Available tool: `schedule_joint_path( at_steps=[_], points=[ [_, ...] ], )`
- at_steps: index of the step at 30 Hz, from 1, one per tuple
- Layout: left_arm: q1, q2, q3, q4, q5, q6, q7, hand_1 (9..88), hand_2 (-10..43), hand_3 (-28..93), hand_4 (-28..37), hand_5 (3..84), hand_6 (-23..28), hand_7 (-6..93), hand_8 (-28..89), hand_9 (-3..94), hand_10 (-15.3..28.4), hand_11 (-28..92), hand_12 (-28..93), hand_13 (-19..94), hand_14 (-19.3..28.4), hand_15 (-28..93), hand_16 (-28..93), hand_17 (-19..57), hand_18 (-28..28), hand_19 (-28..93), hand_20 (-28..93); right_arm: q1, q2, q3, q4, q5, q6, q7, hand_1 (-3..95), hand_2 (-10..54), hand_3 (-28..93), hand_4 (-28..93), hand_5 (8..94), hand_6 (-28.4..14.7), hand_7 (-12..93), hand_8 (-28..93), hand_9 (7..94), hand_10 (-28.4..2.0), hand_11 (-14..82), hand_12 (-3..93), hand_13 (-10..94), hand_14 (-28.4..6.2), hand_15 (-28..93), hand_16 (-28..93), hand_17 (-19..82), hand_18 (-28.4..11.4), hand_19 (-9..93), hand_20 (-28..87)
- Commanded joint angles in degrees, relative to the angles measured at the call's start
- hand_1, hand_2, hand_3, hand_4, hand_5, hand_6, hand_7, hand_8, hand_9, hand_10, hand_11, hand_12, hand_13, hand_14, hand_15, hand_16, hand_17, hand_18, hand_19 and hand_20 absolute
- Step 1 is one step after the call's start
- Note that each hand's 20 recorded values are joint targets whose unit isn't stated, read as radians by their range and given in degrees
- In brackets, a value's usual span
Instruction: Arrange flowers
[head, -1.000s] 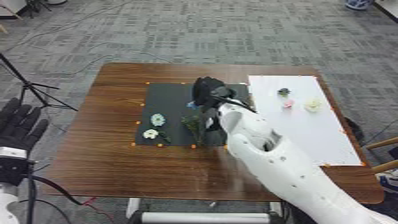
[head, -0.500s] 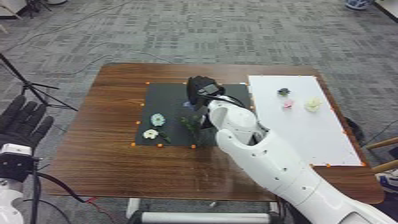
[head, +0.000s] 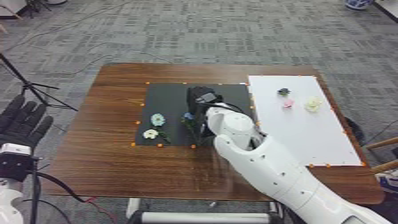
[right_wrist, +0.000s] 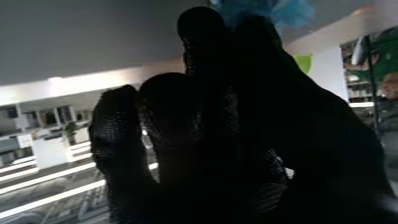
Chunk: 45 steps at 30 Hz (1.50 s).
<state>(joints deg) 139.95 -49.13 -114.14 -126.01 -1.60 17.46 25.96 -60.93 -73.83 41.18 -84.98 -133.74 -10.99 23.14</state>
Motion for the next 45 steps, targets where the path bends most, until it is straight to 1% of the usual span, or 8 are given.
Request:
schedule_joint_path(
  at_steps=[1, 10, 18, 21, 29, 31, 34, 45],
  points=[
    [0.31, -0.41, -0.47, -0.37, -0.26, 0.9, -0.15, 20.9, 20.7, 66, -28.3, 35.3, 7.2, 9.5, -7, 31.2, 13.2, 13, 12, 22, 12.5, 24, -3, -4.1, 10.2, 23, 11, -0.4, 0.07, 0.22, -1.64, 0.37, 0.44, 1.35, 57.8, -9.5, 69, -28, 69.4, -2.1, 22, 1, 78.5, -9.4, 7.9, 34.8, 72, -6.7, 65, 39, 36, -23.8, 84, 40],
    [0.92, -0.49, -1.32, -0.63, -0.9, 1.36, 0.26, 20.8, 20.2, 67, -28.3, 34.3, 7.5, 9.5, -7, 30.9, 13.2, 13, 13, 22, 12.9, 25, -3, -4.1, 10.4, 23, 12, -0.45, 0.76, 0.75, -3.55, 1.57, -0.42, 2.13, 51.5, -9.5, 76, -28, 67.9, -1.9, 21, -2, 70.6, -12.9, 17.2, 20.1, 71, -6.8, 64, 37, 35, -23.9, 84, 40],
    [0.69, -0.8, -1.22, -0.56, -0.66, 0.93, -0.05, 20.8, 19.7, 67, -28.3, 34.1, 7.6, 9.6, -7, 30.8, 13.3, 14, 13, 22, 13.0, 25, -3, -4.2, 10.5, 23, 11, -1.83, 1.46, 3.82, -7.64, 2.92, -3.75, 2.29, 50.0, -9.5, 77, -28, 65.6, -1.8, 19, -11, 66.5, -14.1, 15.9, 17.0, 71, -6.9, 64, 36, 35, -24.2, 84, 39],
    [0.52, -1.02, -0.99, -0.51, -0.65, 0.61, 0.03, 20.8, 19.6, 67, -28.3, 34.2, 7.6, 9.7, -7, 30.7, 13.3, 14, 13, 22, 13.0, 25, -3, -4.2, 10.5, 23, 11, -2.85, 4.48, 6.34, -10.43, 5.19, -1.65, 3.8, 48.4, -9.5, 78, -28, 62.9, -2.3, 18, -12, 64.1, -14.8, 14.3, 16.4, 71, -7.5, 65, 35, 35, -24.3, 84, 39],
    [3.68, -3.06, -4.78, -1.51, 1.05, -0.43, 0.63, 20.9, 19.5, 67, -28.3, 34.4, 7.7, 9.4, -7, 30.6, 13.3, 13, 13, 22, 13.1, 25, -3, -4.2, 10.5, 23, 11, -10.05, 17.72, 17.03, -17.01, 7.54, 3.24, 6.57, 47.6, -9.5, 78, -28, 61.0, -3.7, 16, -11, 61.6, -15.8, 12.6, 15.5, 71, -8.4, 68, 30, 35, -24.6, 84, 38],
    [4.88, -3.16, -5.25, -1.58, 0.9, -1.25, 1.32, 20.9, 19.4, 67, -28.3, 34.6, 7.5, 9.4, -7, 30.9, 12.6, 13, 13, 22, 12.9, 25, -3, -4.1, 10.6, 23, 11, -10.49, 19.56, 17.59, -14.91, 6.49, 6.18, 6.53, 47.9, -9.5, 78, -28, 60.9, -3.9, 16, -11, 60.8, -15.6, 12.1, 15.4, 71, -8.3, 68, 30, 35, -24.6, 85, 38],
    [5.79, -3.72, -5.42, -1.82, 0.41, -1.19, 2.38, 21.2, 19.3, 67, -28.3, 35.3, 6.7, 9.4, -7, 32.2, 11.0, 13, 12, 23, 11.9, 23, -4, -4.1, 10.7, 22, 11, -9.13, 19.91, 18.39, -10.89, 5.15, 3.58, 7.92, 49.6, -9.5, 77, -28, 58.9, -3.9, 15, -11, 58.0, -15.4, 10.5, 14.7, 71, -7.6, 69, 31, 35, -24.4, 85, 38],
    [4.66, -3.4, -4.09, -1.8, 0.87, -0.91, 1.64, 21.2, 19.2, 67, -28.3, 35.6, 6.5, 9.5, -7, 32.5, 10.7, 12, 12, 23, 11.5, 22, -3, -4.2, 10.9, 22, 12, -7.24, 21.28, 18.27, -7.3, 0.51, -0.06, 13.54, 57.6, -9.5, 73, -28, 58.0, -4.6, 14, -11, 55.1, -15.9, 9.2, 13.6, 70, -5.7, 68, 36, 36, -24.4, 86, 38]
  ],
)
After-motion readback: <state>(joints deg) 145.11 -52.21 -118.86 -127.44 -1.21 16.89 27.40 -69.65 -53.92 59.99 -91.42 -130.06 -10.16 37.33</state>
